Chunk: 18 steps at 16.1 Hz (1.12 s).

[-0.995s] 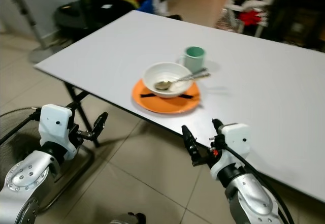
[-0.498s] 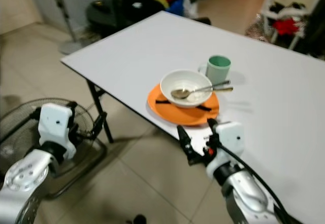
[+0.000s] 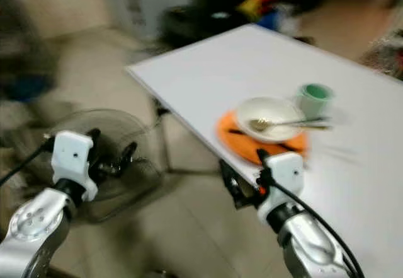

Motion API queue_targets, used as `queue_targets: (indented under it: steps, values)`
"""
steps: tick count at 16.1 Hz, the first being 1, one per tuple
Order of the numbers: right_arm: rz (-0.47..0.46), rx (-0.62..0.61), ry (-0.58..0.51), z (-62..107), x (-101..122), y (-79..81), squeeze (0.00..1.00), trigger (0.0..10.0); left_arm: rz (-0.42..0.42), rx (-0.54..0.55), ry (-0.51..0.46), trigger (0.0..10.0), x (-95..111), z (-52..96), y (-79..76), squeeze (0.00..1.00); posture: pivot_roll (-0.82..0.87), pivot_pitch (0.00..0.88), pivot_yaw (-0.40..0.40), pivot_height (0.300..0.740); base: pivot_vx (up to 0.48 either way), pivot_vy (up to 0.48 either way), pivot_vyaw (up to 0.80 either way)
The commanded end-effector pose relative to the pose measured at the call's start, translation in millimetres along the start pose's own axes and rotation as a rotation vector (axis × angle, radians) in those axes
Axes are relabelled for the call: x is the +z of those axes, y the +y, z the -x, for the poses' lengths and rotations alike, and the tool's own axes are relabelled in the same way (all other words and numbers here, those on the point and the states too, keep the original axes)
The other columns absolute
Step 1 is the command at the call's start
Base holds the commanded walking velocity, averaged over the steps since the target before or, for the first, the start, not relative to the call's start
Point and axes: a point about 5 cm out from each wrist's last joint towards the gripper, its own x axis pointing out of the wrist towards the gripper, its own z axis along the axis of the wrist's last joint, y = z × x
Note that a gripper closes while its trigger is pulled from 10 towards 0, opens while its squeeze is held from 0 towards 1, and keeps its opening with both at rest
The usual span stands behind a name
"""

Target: Setting the table

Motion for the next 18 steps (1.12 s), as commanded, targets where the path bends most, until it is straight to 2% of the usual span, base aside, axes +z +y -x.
queue_targets:
  steps: [1,6,11,15,18]
  values:
    - [-0.004,0.009,-0.016,-1.1,3.1,2.7,1.00,10.0,-0.015,0.004,-0.012,10.0,3.8,-0.7,2.8,0.00,0.13,0.000,0.025,0.740,0.000,0.000,0.80]
    - [-0.020,-0.005,-0.035,-2.5,4.0,2.3,1.00,10.0,-0.016,0.003,-0.013,10.0,4.2,-0.3,2.8,0.00,0.13,0.000,0.026,0.740,0.000,0.000,0.80]
    - [-0.080,-0.011,-0.025,-4.1,0.3,2.3,1.00,10.0,-0.023,0.009,-0.025,10.0,7.4,-0.4,4.0,0.00,0.14,0.000,0.027,0.740,0.000,0.000,0.80]
    - [-0.103,0.056,-0.015,-6.8,-0.7,10.4,1.00,10.0,-0.035,0.012,-0.036,10.0,10.0,1.3,7.8,0.00,0.16,0.000,0.028,0.740,0.000,0.000,0.80]
    - [-0.105,0.062,-0.013,-8.0,-1.2,11.3,1.00,10.0,-0.034,0.011,-0.038,10.0,10.8,2.3,9.3,0.00,0.17,0.000,0.027,0.740,0.000,0.000,0.80]
